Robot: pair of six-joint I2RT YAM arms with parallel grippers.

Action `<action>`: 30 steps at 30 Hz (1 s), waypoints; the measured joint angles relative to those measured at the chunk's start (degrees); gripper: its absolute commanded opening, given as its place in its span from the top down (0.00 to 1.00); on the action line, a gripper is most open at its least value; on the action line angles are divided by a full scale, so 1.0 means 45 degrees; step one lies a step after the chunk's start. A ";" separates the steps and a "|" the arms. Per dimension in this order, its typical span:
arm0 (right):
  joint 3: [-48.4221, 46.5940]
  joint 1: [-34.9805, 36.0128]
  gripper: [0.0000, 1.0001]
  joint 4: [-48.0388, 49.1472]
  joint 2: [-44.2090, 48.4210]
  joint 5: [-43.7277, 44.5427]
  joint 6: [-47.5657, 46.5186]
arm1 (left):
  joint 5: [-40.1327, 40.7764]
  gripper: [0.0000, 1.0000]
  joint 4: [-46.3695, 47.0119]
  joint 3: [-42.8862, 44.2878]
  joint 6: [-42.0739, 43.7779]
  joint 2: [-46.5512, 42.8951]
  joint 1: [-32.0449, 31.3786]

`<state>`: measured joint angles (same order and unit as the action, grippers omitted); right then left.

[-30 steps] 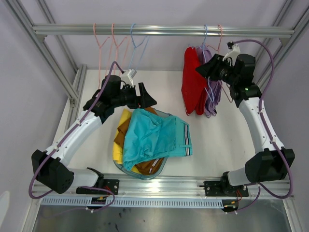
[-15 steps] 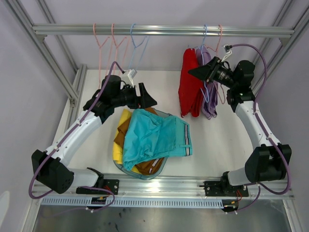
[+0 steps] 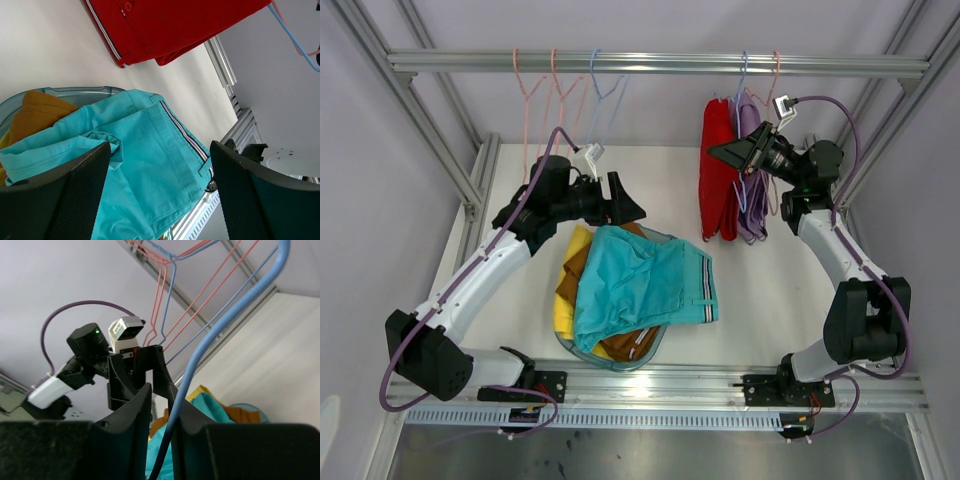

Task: Remove the trousers from the hanger
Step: Pick up the hanger from the clothesline.

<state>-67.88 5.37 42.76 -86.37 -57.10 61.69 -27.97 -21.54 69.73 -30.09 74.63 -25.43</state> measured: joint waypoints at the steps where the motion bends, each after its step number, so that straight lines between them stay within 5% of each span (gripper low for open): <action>1: 0.0015 0.0000 0.81 0.0287 -0.0092 -0.0063 0.0185 | -0.0049 0.15 0.0000 0.0000 0.0000 0.0000 0.0005; 6: 0.0034 0.0000 1.00 0.0913 -0.0481 -0.0287 0.1472 | -0.0189 0.15 0.0005 0.0000 0.0000 0.0000 0.0005; 30: -0.0063 -0.0044 1.00 0.2093 -0.0957 -0.0039 0.1481 | -0.0277 0.15 0.0005 0.0005 0.0000 0.0311 0.0015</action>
<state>-68.16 5.17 52.18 -90.67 -57.28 68.36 -29.21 -21.52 69.76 -30.09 76.03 -25.36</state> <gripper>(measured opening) 0.021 0.845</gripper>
